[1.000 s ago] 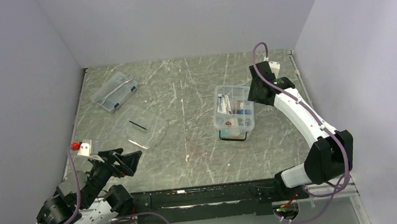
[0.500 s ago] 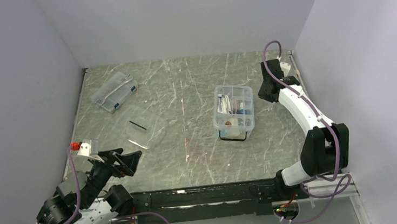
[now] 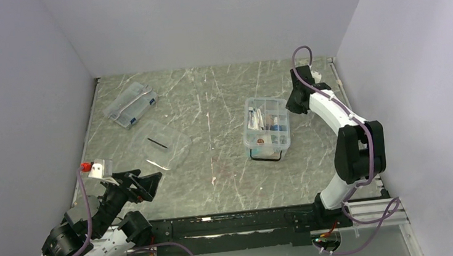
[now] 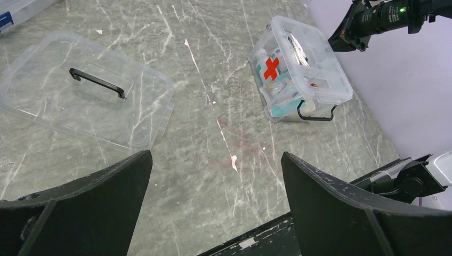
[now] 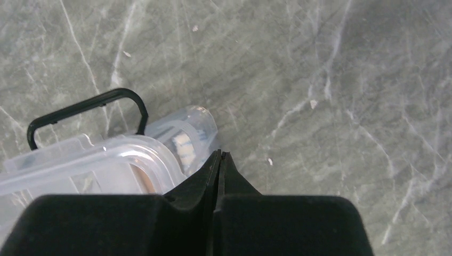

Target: Organize the medicine kit

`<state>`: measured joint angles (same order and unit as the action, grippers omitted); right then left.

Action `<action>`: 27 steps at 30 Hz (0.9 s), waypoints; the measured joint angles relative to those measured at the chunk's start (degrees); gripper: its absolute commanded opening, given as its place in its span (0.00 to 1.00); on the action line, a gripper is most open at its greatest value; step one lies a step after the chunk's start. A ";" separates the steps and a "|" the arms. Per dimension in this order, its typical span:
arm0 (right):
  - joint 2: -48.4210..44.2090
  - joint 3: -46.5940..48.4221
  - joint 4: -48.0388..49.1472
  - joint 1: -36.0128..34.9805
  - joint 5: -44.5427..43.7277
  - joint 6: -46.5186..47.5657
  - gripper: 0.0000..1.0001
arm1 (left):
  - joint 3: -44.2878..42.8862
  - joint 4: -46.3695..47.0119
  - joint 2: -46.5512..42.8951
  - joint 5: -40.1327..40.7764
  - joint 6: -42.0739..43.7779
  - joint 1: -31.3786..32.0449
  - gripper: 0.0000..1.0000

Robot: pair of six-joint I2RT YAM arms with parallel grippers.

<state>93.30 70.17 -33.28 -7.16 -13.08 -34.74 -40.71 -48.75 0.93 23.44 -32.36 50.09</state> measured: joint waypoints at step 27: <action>10.21 9.29 9.22 -12.94 11.15 11.96 0.00 | 0.00 -0.04 1.01 0.04 -0.24 0.00 0.99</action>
<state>103.50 79.46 -24.05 -20.10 -1.93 -22.79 -40.71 -48.80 1.93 23.49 -32.60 50.09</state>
